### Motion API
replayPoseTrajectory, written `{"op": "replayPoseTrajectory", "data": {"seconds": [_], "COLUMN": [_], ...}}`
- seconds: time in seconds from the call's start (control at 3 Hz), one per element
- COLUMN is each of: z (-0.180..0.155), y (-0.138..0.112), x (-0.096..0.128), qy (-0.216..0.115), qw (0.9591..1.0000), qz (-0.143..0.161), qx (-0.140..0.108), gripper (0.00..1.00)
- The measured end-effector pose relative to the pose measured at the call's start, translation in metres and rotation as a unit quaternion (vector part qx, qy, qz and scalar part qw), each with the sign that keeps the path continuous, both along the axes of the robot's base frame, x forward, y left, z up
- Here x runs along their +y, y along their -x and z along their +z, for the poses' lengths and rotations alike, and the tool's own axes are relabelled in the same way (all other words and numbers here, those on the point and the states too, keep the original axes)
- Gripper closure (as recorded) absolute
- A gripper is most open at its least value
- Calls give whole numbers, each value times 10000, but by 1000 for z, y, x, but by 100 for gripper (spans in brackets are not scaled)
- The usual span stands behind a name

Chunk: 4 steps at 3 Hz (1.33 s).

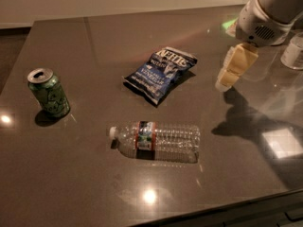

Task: Pick blue chip bag

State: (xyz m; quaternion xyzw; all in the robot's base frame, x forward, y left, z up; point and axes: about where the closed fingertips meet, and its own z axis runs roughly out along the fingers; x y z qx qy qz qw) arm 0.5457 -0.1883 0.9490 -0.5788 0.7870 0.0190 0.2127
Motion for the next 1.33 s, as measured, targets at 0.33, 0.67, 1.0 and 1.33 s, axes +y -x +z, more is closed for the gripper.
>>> {"op": "replayPoseTrajectory", "data": {"seconds": [0.33,0.67,1.0,1.33], "z": [-13,-24,-32,-44], "y": [-39,-69,-90,-104], "x": [11,27,49,68], "qy": [-237,-377,-539,-697], "qw": [9996,9988,9975,9958], "qz": [-130,-212,-232,-257], "qx": [101,220,394,544], "gripper": [0,0,0,0]}}
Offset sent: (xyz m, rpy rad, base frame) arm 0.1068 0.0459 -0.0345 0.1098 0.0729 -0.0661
